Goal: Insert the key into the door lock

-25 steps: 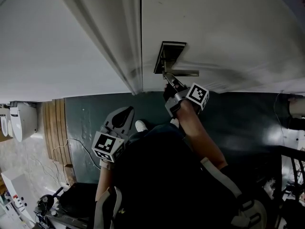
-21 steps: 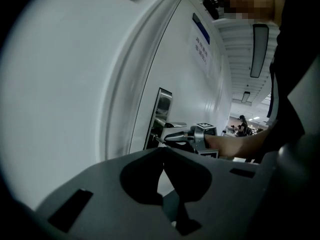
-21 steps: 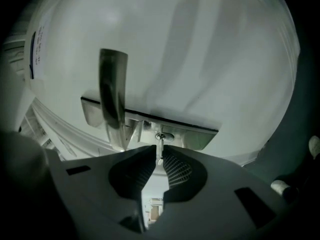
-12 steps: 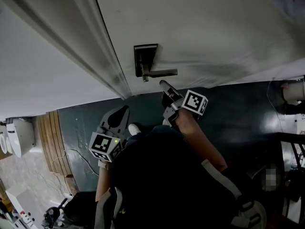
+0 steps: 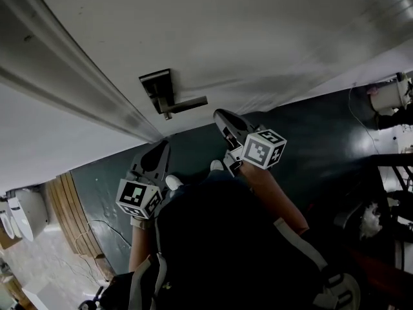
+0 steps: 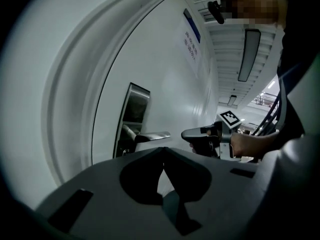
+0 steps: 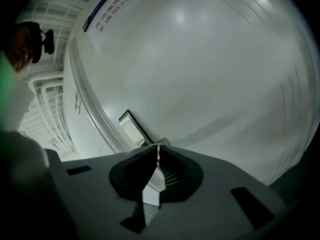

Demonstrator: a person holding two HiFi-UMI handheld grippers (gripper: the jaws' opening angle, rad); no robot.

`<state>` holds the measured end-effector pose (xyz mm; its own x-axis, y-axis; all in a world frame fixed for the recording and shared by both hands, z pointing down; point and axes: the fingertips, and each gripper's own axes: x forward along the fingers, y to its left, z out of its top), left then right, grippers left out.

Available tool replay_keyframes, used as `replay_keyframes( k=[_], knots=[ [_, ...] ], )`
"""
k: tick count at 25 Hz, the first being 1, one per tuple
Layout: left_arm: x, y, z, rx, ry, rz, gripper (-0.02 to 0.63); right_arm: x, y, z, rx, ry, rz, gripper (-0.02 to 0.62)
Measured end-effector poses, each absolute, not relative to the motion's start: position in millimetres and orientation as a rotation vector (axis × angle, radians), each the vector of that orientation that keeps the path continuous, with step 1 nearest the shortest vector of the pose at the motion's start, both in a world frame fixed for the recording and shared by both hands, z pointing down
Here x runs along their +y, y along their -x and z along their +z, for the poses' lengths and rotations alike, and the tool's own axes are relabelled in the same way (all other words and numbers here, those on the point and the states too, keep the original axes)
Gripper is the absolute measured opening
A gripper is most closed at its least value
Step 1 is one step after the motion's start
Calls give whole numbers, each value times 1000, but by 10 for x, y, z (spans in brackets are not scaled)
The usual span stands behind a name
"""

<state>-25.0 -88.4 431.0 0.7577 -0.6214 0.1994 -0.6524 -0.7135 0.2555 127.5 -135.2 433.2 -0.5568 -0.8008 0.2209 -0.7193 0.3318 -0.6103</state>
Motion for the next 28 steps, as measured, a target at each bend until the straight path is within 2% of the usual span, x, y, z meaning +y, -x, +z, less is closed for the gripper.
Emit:
replay_keyframes(
  k=[15, 28],
  knots=[
    [-1080, -234, 4071, -929, -2792, 163, 8, -1098, -1657, 3878, 2805, 1691, -424, 29],
    [-1068, -270, 3931, -949, -2819, 205, 8, -1009, -1639, 3841, 2866, 1686, -289, 29]
  ],
)
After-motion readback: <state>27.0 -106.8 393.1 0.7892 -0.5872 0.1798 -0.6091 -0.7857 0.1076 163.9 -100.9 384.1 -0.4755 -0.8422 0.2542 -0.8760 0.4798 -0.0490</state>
